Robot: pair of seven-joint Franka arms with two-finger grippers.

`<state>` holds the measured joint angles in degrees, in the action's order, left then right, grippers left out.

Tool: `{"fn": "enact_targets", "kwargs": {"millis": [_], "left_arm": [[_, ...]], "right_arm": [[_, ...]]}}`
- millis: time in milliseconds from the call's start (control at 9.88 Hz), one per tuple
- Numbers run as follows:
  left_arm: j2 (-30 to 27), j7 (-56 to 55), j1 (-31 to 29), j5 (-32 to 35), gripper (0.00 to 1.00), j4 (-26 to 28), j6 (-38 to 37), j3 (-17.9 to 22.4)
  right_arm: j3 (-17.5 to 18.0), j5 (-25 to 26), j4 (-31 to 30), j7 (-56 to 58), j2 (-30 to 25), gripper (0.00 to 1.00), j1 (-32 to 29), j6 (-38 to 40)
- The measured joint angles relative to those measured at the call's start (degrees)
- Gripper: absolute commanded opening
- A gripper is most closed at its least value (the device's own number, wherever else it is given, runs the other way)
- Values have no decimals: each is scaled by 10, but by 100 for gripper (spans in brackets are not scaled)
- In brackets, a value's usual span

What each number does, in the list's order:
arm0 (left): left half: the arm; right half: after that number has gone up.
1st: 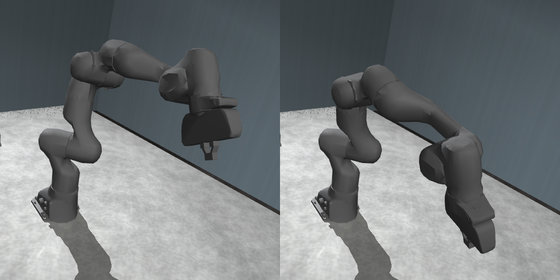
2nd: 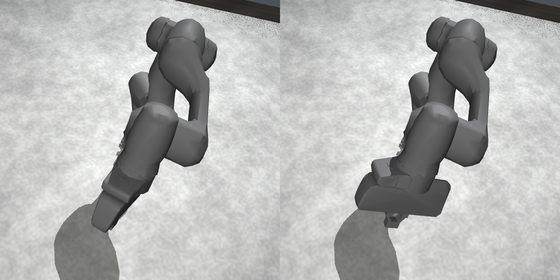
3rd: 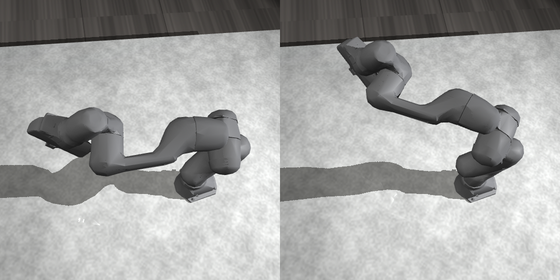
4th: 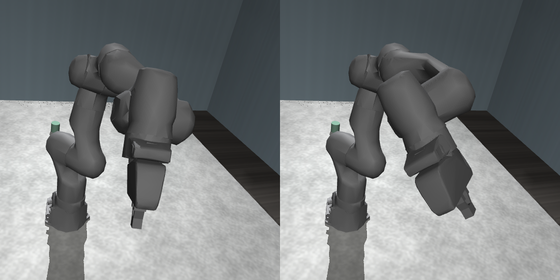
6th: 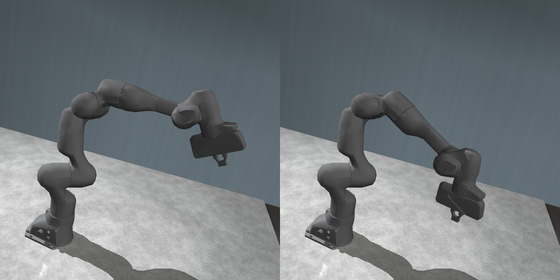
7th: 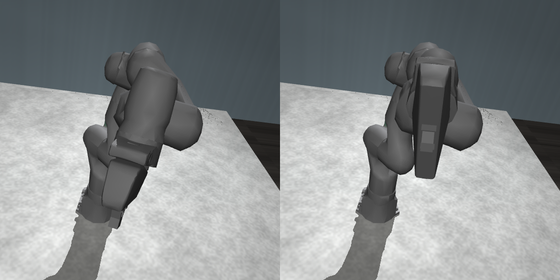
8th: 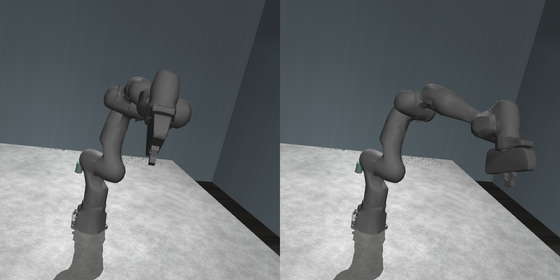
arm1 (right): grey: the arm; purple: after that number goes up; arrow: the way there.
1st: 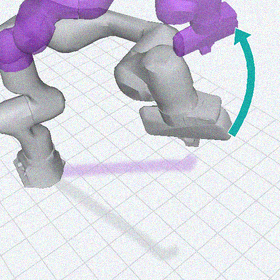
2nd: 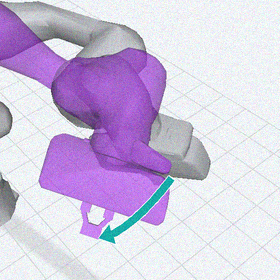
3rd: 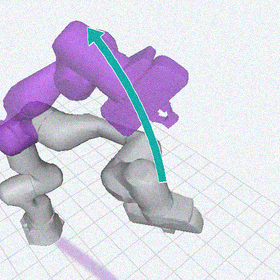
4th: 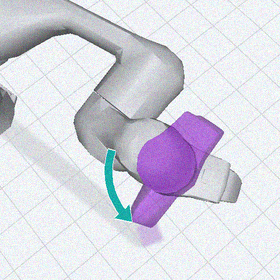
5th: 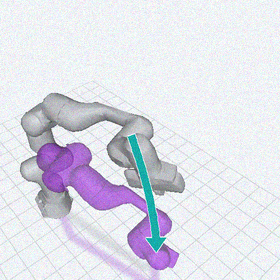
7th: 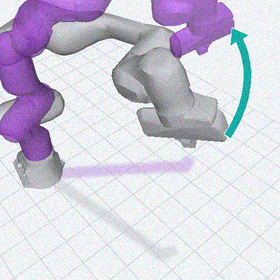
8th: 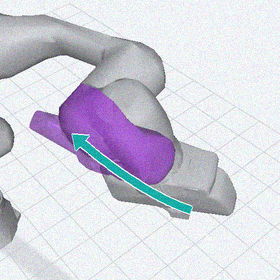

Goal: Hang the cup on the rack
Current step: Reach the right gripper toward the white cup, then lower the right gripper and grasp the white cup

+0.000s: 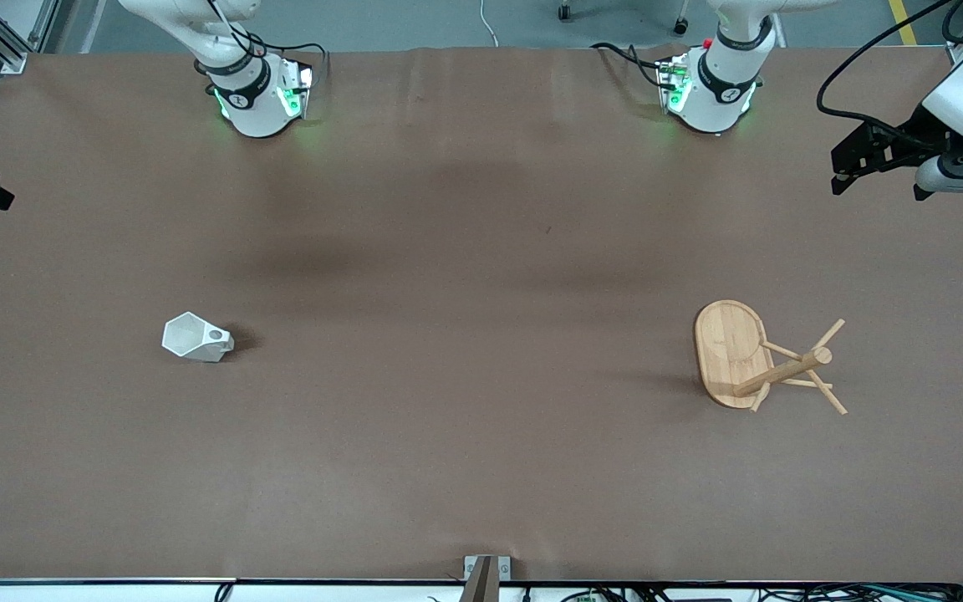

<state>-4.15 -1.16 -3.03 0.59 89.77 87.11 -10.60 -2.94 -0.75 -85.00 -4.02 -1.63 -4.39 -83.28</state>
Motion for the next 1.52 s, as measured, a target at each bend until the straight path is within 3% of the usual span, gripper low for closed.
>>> {"fn": "enact_targets", "kwargs": {"millis": [709, 911, 1114, 1519], "left_arm": [[0, 0, 0, 0, 100, 0, 0, 0], [0, 0, -1, 0, 100, 0, 0, 1], [0, 0, -1, 0, 100, 0, 0, 1], [0, 0, -1, 0, 100, -1, 0, 2]], "right_arm": [[1, 0, -1, 3, 3, 100, 1, 0], [0, 2, -13, 7, 29, 100, 1, -20], [-2, 4, -69, 25, 66, 100, 1, -104], [-6, 5, -246, 62, 103, 100, 0, -345]]}}
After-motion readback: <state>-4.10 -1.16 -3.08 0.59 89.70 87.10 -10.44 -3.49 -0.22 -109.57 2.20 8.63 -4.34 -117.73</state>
